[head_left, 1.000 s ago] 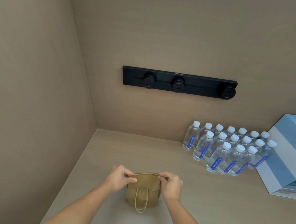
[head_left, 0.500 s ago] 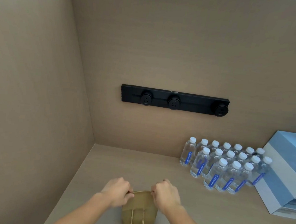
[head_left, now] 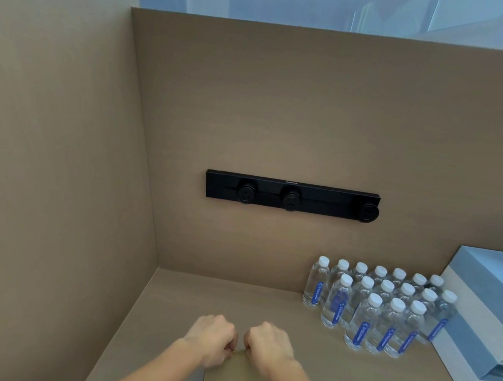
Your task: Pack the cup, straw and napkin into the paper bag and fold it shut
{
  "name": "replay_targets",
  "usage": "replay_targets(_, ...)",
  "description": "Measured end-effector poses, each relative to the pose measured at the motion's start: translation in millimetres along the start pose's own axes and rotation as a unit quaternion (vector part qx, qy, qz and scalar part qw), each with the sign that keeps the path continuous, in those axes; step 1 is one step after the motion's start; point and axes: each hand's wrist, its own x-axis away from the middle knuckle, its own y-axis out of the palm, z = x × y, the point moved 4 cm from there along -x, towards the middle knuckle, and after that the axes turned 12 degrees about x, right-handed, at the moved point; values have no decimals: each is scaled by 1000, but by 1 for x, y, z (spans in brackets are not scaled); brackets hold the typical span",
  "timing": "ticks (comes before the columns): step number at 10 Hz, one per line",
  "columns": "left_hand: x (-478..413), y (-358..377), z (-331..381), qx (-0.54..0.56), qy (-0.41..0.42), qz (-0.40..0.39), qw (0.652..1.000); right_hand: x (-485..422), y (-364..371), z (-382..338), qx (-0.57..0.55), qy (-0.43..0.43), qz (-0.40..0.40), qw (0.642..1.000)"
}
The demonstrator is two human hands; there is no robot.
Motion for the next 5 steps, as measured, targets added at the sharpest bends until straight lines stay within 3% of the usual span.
replay_targets(3,2,-7,7,-13,0,-22,1000,0,-6,0,11,-9,-20,1000)
replay_targets(5,-3,-29,13,-28,-21,4,999,-4,-29,-4,25,-7,-14,1000)
